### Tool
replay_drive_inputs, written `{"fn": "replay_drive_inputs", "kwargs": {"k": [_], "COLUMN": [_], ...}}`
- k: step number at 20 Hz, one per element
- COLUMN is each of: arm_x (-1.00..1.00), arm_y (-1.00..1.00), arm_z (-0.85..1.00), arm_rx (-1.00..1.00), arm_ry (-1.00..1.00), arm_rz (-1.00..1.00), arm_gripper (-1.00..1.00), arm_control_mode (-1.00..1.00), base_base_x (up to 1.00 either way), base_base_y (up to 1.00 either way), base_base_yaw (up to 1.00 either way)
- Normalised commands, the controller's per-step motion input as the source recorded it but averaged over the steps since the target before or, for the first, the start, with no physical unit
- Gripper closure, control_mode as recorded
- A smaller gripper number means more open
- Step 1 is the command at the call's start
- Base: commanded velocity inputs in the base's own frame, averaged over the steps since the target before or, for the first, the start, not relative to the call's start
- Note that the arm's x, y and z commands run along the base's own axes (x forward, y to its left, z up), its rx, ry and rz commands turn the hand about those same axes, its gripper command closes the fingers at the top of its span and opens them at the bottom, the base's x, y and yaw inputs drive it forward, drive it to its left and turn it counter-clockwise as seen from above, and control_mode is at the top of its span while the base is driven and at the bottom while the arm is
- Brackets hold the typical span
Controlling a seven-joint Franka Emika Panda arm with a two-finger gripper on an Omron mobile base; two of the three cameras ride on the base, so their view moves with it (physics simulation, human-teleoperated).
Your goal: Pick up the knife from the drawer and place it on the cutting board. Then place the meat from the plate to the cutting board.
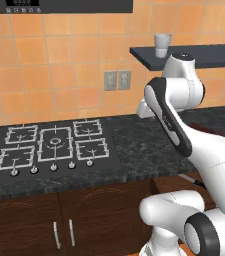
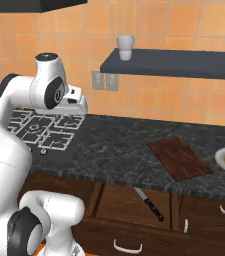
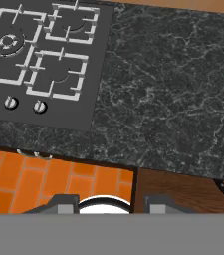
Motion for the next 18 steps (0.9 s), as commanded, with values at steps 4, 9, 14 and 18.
{"fn": "replay_drive_inputs", "kwargs": {"k": [4,9,14,18], "arm_x": [0.0,0.0,0.0,0.0], "arm_y": [0.0,0.0,0.0,0.0], "arm_z": [0.0,0.0,0.0,0.0], "arm_rx": [0.0,0.0,0.0,0.0], "arm_ry": [0.0,0.0,0.0,0.0], "arm_rz": [0.0,0.0,0.0,0.0], "arm_gripper": [-1.0,-1.0,-1.0,-1.0], "arm_control_mode": [1.0,1.0,1.0,1.0], "base_base_x": [-0.22,-0.52,-0.04,-0.03], "base_base_y": [0.0,-0.25,-0.74,-1.0], "base_base_yaw": [0.0,-0.03,-0.01,0.05]}}
